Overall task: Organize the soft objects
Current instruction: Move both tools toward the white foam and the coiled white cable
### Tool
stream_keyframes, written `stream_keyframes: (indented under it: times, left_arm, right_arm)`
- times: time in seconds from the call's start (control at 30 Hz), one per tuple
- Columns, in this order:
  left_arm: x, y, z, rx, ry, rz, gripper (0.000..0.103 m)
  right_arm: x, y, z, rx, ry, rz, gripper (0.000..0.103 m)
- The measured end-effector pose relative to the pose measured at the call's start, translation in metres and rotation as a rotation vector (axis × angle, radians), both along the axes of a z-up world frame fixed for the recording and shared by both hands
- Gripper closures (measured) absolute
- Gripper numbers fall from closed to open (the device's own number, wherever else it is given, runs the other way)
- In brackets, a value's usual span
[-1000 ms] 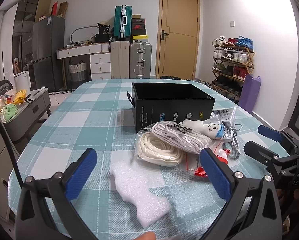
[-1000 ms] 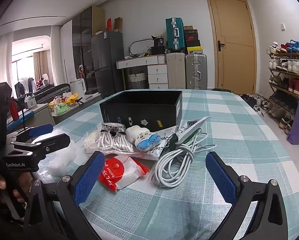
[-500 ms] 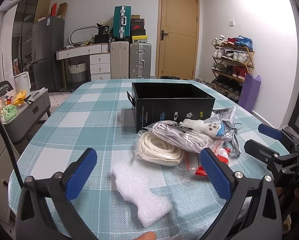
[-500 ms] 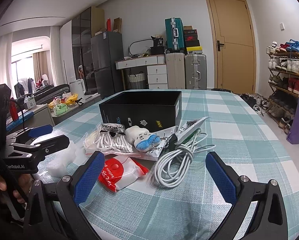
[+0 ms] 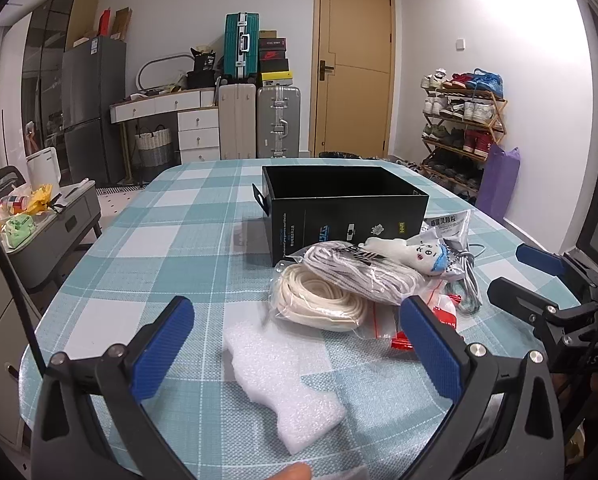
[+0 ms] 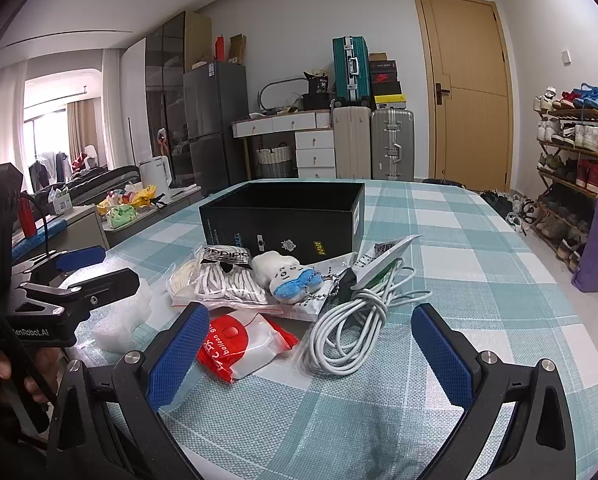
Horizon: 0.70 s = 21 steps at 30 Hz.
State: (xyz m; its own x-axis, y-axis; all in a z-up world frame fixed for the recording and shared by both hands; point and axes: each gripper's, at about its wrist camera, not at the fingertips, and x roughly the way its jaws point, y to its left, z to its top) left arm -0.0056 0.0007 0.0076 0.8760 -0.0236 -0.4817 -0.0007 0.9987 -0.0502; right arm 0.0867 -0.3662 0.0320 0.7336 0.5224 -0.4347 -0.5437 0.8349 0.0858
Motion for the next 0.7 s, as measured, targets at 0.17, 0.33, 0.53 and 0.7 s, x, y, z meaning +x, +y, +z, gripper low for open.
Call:
stream_keyframes:
  times: [0.17,0.33,0.53,0.7]
  left_arm:
    - [-0.002,0.002,0.000,0.021,0.007,-0.024,0.000]
    - [-0.001,0.007,0.000,0.014,0.025,-0.036,0.000]
    - [0.002,0.007,-0.006,0.035,0.052,-0.018,0.000]
    - [0.004,0.006,-0.012,0.062,0.078,-0.006,0.000]
  right_arm:
    - [0.001,0.001,-0.001,0.000,0.003,0.001,0.001]
    - [0.002,0.001,-0.001,0.005,0.012,-0.005,0.000]
    - [0.003,0.000,-0.001,-0.001,0.000,-0.007,0.000]
    - [0.007,0.005,-0.006,-0.029,0.031,0.015,0.001]
